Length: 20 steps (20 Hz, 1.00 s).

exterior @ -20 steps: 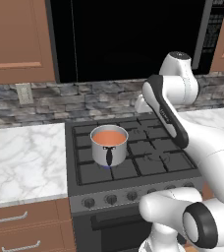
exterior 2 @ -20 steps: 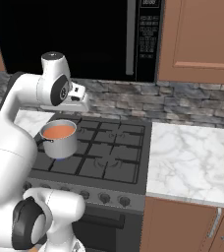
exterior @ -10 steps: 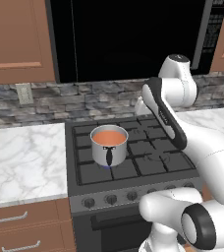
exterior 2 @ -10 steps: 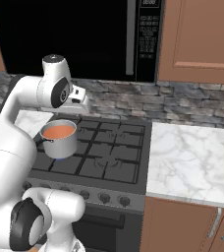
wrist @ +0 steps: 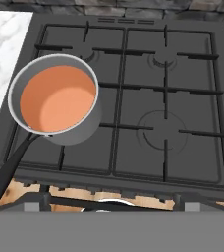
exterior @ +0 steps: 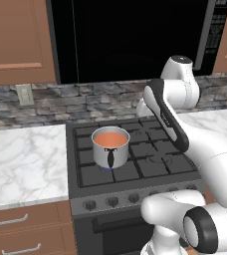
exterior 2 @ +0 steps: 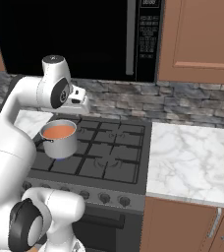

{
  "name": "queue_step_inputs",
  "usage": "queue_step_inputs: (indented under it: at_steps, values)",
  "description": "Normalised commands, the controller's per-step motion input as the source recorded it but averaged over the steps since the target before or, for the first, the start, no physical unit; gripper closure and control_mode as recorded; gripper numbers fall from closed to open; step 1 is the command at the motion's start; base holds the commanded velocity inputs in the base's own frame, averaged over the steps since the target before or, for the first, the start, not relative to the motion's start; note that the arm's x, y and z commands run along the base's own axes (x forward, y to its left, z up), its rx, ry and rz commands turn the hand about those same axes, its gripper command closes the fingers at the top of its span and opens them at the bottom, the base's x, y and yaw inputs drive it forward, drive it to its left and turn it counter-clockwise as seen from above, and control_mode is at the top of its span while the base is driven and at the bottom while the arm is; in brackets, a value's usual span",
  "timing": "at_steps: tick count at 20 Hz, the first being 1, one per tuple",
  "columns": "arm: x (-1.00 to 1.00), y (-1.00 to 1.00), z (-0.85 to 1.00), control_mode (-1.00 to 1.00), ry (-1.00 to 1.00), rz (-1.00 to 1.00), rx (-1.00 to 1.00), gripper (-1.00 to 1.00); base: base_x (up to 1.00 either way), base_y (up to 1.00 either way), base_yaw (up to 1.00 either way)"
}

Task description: Wait until the marinara sauce is simmered to a deep red color and then turn off the stove.

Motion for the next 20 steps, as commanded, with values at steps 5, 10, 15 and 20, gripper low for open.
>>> queue_step_inputs:
  at_steps: [5, 10, 15, 20]
  values:
    - [0.0, 0.0, 0.0, -1.0, 0.0, 0.0, 0.0, -1.0, 0.0, 0.0, 0.0]
    - [0.0, 0.0, 0.0, -1.0, 0.0, 0.0, 0.0, -1.0, 0.0, 0.0, 0.0]
    - [0.0, 0.0, 0.0, -1.0, 0.0, 0.0, 0.0, -1.0, 0.0, 0.0, 0.0]
    - [0.0, 0.0, 0.0, -1.0, 0.0, 0.0, 0.0, -1.0, 0.0, 0.0, 0.0]
